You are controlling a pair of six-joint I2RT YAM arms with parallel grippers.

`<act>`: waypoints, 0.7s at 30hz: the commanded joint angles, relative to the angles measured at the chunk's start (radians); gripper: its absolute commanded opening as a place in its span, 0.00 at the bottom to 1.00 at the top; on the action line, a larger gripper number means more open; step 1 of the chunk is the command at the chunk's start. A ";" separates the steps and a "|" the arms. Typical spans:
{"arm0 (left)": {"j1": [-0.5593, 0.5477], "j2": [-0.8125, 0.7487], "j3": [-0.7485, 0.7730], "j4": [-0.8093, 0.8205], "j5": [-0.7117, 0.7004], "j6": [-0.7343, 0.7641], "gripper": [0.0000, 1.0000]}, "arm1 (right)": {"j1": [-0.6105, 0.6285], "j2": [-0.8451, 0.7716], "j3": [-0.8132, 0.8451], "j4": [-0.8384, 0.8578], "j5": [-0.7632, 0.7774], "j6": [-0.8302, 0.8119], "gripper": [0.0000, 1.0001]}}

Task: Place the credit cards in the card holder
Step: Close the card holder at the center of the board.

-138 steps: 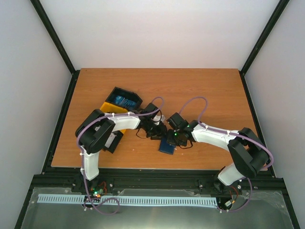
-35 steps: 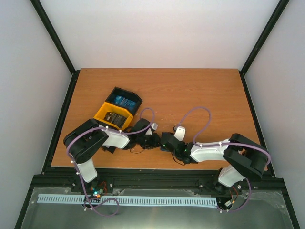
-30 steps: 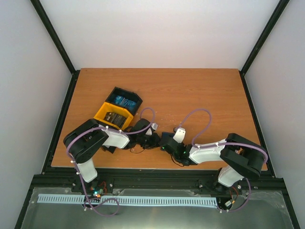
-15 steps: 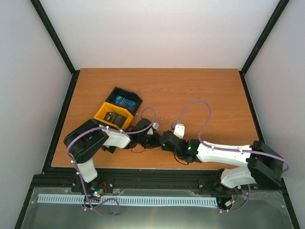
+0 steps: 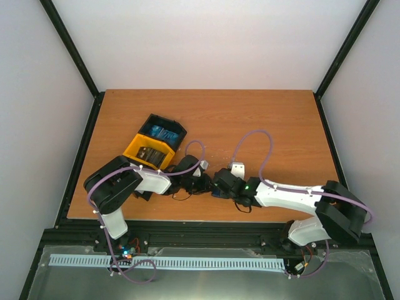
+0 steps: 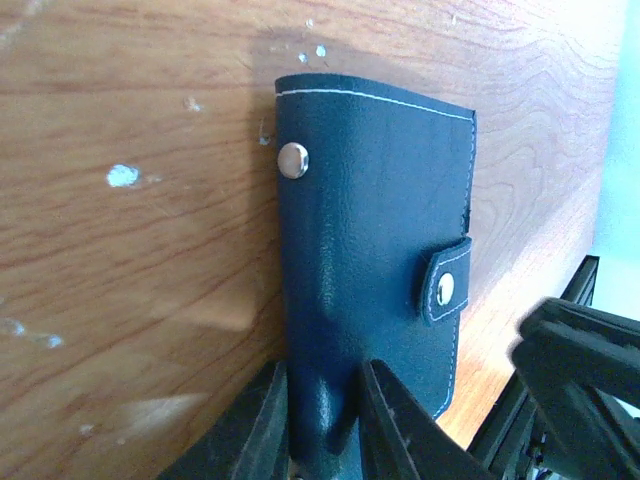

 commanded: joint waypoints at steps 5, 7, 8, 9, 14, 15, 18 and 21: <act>-0.005 0.022 -0.009 -0.095 -0.068 0.018 0.16 | -0.046 0.105 0.014 0.102 -0.042 -0.083 0.07; -0.005 0.020 -0.010 -0.095 -0.067 0.018 0.16 | -0.047 0.108 0.013 0.129 -0.046 -0.096 0.06; -0.005 0.020 -0.011 -0.096 -0.067 0.018 0.16 | -0.047 0.101 0.007 0.143 -0.049 -0.102 0.07; -0.005 0.020 -0.011 -0.095 -0.068 0.018 0.16 | -0.047 0.093 0.001 0.155 -0.046 -0.105 0.07; -0.005 0.025 -0.007 -0.095 -0.064 0.018 0.16 | -0.052 0.093 -0.006 0.161 -0.037 -0.106 0.10; -0.005 0.026 -0.006 -0.093 -0.065 0.019 0.16 | -0.053 0.102 -0.006 0.160 -0.040 -0.105 0.10; -0.004 0.026 -0.006 -0.094 -0.063 0.019 0.16 | -0.054 0.130 -0.009 0.159 -0.045 -0.090 0.08; -0.005 0.027 -0.007 -0.094 -0.062 0.018 0.16 | -0.056 0.151 -0.017 0.164 -0.049 -0.074 0.07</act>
